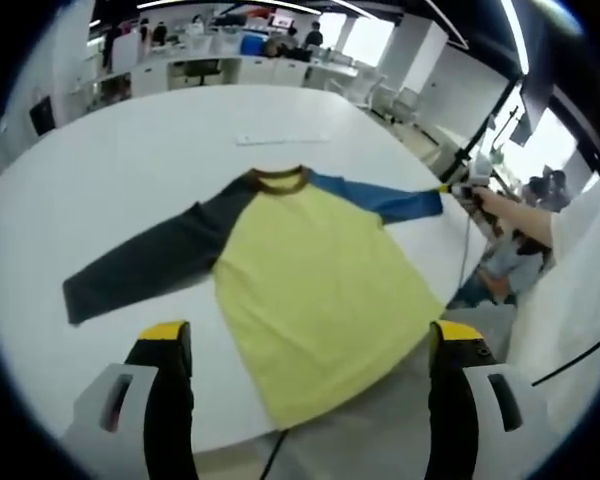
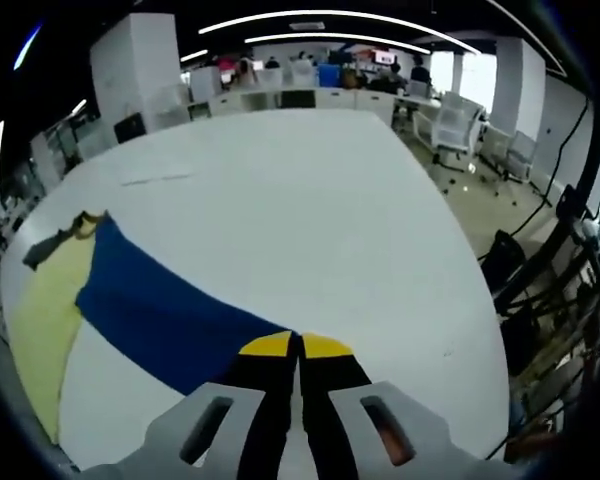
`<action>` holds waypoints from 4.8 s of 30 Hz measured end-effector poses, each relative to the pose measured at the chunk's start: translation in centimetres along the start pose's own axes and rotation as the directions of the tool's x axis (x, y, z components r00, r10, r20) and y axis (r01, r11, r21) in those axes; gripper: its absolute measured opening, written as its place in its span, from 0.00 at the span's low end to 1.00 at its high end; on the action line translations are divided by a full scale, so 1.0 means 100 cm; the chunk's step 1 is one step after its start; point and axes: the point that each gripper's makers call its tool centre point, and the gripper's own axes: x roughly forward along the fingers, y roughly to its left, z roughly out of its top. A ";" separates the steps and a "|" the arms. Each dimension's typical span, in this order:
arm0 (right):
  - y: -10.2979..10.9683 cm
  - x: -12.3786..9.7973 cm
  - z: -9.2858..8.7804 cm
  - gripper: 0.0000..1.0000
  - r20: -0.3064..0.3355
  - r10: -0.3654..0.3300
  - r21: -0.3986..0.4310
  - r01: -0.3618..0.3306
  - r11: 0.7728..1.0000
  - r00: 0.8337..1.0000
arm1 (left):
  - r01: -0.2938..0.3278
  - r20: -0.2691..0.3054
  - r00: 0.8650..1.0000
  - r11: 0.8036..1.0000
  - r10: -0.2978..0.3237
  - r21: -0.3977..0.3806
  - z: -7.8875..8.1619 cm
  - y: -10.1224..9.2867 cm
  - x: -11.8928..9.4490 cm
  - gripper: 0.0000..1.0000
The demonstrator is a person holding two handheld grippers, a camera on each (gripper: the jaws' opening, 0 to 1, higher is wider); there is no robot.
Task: Fold the garment on the visible template until the final outline fits inside the template.
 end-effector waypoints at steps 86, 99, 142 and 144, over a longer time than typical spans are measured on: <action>0.275 -0.084 0.225 0.02 0.007 0.372 -0.420 -0.335 0.843 0.928 | 0.032 0.195 0.981 0.998 -0.021 -0.051 -0.063 0.012 -0.086 0.93; 0.364 -0.073 0.223 0.02 -0.051 0.462 -0.422 -0.438 0.794 0.885 | 0.036 0.205 0.979 0.997 -0.022 -0.064 -0.069 0.029 -0.092 0.93; 0.504 -0.010 0.171 0.02 -0.236 0.516 -0.380 -0.567 0.731 0.823 | 0.087 0.191 0.979 0.994 -0.075 -0.058 -0.071 0.039 -0.092 0.93; 0.504 -0.008 0.170 0.02 -0.239 0.513 -0.381 -0.565 0.732 0.825 | 0.091 0.189 0.979 0.994 -0.078 -0.058 -0.071 0.039 -0.091 0.93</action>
